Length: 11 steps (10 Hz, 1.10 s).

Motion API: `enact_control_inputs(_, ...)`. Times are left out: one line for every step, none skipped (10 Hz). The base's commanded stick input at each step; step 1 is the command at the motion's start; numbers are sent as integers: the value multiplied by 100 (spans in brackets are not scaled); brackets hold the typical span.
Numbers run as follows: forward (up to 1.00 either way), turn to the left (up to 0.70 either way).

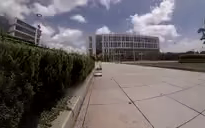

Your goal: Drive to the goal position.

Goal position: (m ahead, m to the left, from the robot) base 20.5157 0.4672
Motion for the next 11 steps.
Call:
enact_control_inputs(4, 0)
enact_control_inputs(4, 0)
enact_control_inputs(4, 0)
enact_control_inputs(4, 0)
enact_control_inputs(4, 0)
enact_control_inputs(4, 0)
enact_control_inputs(2, 0)
enact_control_inputs(0, 0)
enact_control_inputs(3, 0)
enact_control_inputs(4, 0)
enact_control_inputs(4, 0)
